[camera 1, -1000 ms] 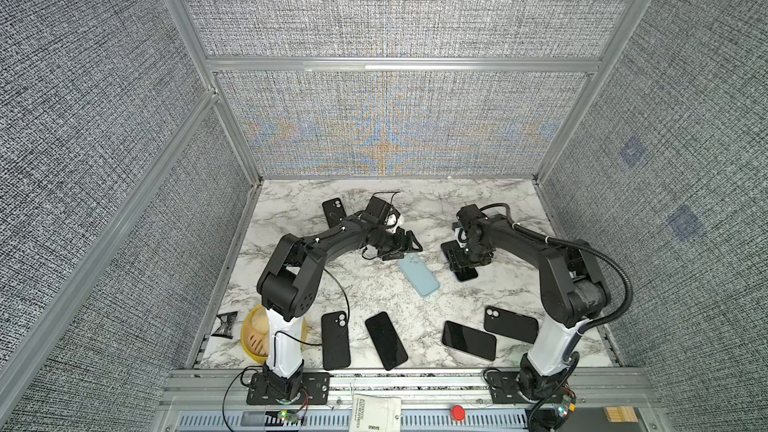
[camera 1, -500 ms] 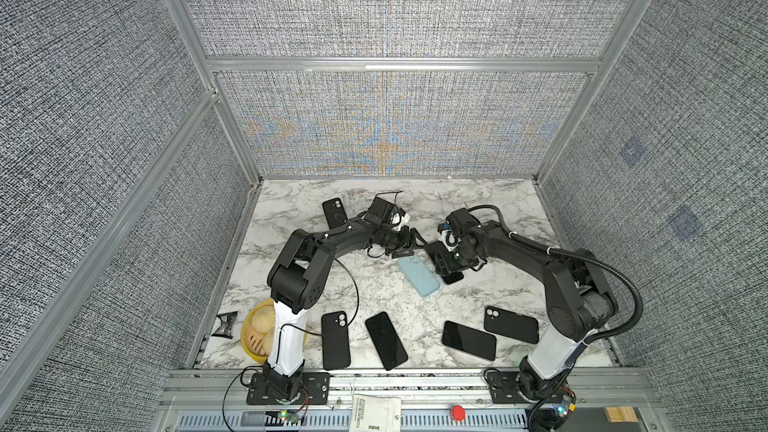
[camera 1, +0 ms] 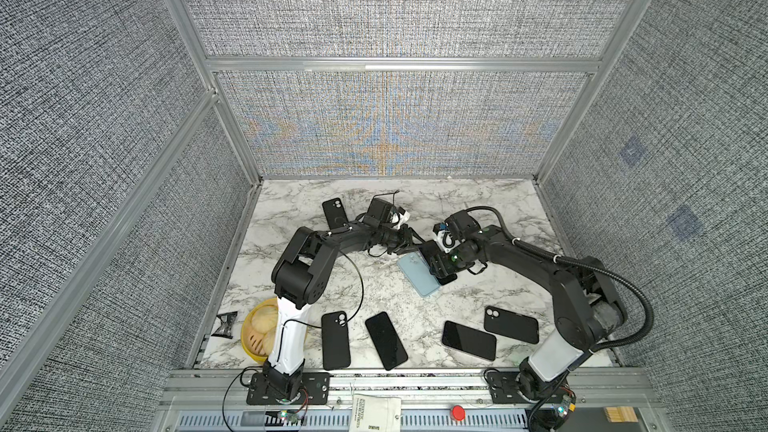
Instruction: Put the phone into the phone case
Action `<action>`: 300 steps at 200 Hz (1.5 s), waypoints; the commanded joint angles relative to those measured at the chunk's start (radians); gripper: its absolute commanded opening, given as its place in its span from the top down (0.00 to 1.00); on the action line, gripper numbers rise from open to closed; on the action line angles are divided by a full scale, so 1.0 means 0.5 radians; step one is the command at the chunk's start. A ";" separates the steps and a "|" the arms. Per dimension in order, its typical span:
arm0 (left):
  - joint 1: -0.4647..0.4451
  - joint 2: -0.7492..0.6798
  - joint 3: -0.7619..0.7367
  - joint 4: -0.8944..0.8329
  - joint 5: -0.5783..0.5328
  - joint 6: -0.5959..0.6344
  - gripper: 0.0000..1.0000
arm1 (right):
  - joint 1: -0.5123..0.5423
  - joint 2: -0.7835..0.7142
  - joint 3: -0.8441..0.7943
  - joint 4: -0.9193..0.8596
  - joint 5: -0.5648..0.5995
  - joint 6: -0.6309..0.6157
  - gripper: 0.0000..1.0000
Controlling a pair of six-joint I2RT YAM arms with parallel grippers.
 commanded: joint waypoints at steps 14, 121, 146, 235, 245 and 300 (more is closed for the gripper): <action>0.012 -0.035 -0.063 0.157 0.034 -0.010 0.68 | 0.015 -0.005 0.007 0.068 -0.058 0.003 0.40; 0.033 -0.086 -0.200 0.288 0.043 -0.041 0.88 | 0.055 0.022 0.070 0.040 -0.058 -0.024 0.37; 0.040 -0.125 -0.216 0.286 0.040 -0.041 0.91 | 0.061 0.015 0.082 0.037 -0.049 -0.040 0.30; 0.049 -0.120 -0.259 0.444 0.068 -0.136 0.95 | 0.079 -0.081 0.058 -0.020 0.024 -0.046 0.15; 0.051 -0.134 -0.265 0.444 0.058 -0.141 0.95 | 0.079 -0.123 0.047 -0.021 0.022 -0.029 0.15; 0.067 -0.196 -0.406 0.801 0.024 -0.436 0.97 | 0.075 -0.665 -0.203 0.223 0.039 0.429 0.16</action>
